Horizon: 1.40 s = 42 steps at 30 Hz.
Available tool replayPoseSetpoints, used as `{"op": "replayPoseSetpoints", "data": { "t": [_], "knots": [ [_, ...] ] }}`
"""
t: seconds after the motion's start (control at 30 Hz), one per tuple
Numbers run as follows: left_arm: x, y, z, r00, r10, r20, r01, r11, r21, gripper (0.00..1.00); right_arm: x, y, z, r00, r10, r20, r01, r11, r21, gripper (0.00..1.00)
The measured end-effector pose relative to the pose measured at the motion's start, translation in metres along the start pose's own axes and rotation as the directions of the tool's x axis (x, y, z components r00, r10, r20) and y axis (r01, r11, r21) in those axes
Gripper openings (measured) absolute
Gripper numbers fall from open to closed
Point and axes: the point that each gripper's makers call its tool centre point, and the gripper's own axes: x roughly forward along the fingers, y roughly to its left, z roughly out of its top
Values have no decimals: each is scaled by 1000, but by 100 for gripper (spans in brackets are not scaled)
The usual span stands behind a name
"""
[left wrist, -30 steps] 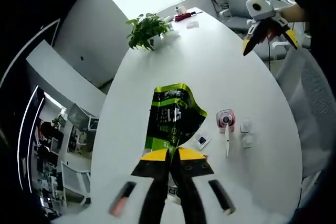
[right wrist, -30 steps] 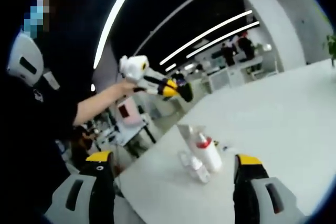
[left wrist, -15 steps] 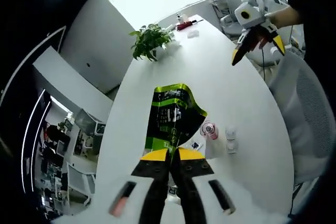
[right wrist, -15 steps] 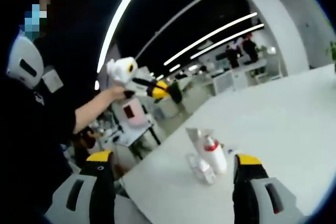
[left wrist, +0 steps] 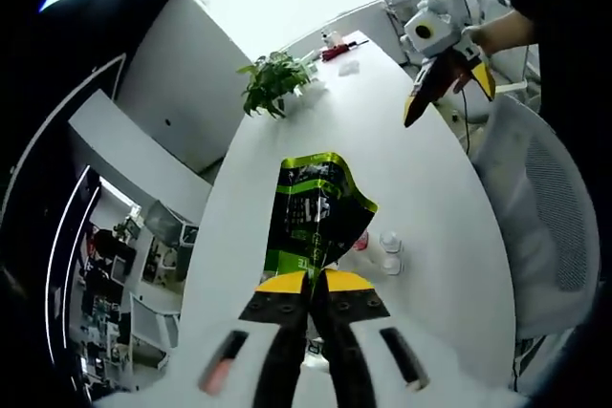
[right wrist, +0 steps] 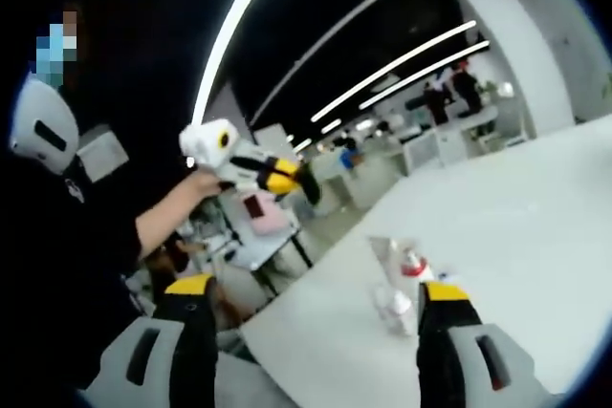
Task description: Arrange the skincare products in the storage area until every visible bottle or jar stands upright without overlapping.
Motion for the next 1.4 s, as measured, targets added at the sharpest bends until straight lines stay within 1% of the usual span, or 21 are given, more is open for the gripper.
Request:
{"op": "replayPoseSetpoints", "data": {
  "t": [0.1, 0.2, 0.3, 0.4, 0.53, 0.6, 0.67, 0.77, 0.9, 1.0, 1.07, 1.1, 1.23, 1.3, 1.4],
  "knots": [
    [-13, -9, 13, 1000, 14, 19, -14, 1000, 9, 6, -4, 9, -1, 1000, 14, -12, -14, 1000, 7, 80],
    [-21, -15, 20, 999, 22, 29, -23, 1000, 17, 6, -5, 16, 1, 1000, 18, -7, -18, 1000, -5, 78],
    [-28, -18, 23, 999, 40, 33, -41, 999, 33, 6, -5, 23, 4, 1000, 29, -4, -29, 999, -16, 76],
    [-34, -24, 27, 998, 51, 31, -52, 998, 44, 6, -3, 31, 10, 999, 48, 11, -48, 999, -21, 76],
    [-40, -34, 33, 997, 63, 40, -64, 997, 40, 6, 1, 41, 15, 996, 87, 27, -87, 996, -2, 75],
    [-41, -40, 34, 997, 63, 36, -64, 997, 47, 6, 3, 46, 15, 994, 109, 16, -109, 993, 32, 74],
    [-43, -47, 36, 997, 68, 32, -70, 996, 59, 6, 5, 51, 13, 992, 128, -1, -128, 991, 38, 73],
    [-47, -53, 40, 997, 72, 35, -74, 995, 63, 6, 7, 59, 12, 987, 160, -17, -159, 986, 53, 69],
    [-53, -65, 49, 997, 56, 57, -60, 996, 61, 6, 10, 67, 25, 980, 197, 4, -196, 977, 78, 68],
    [-54, -72, 52, 997, 57, 50, -61, 995, 78, 6, 11, 72, 35, 974, 226, 34, -228, 967, 111, 68],
    [-55, -76, 54, 997, 59, 48, -63, 994, 87, 6, 12, 75, 39, 971, 237, 34, -239, 965, 103, 67],
    [-56, -78, 56, 997, 60, 50, -64, 994, 91, 6, 14, 76, 38, 971, 239, 16, -239, 968, 80, 66],
    [-57, -85, 61, 997, 52, 56, -58, 993, 99, 6, 20, 81, 38, 968, 251, -4, -250, 966, 68, 63],
    [-57, -88, 64, 997, 46, 62, -52, 994, 97, 6, 23, 87, 42, 963, 271, -2, -270, 962, 42, 60],
    [-58, -89, 66, 997, 40, 73, -47, 994, 96, 6, 27, 91, 48, 960, 281, 6, -281, 959, 36, 53]
  ]
}}
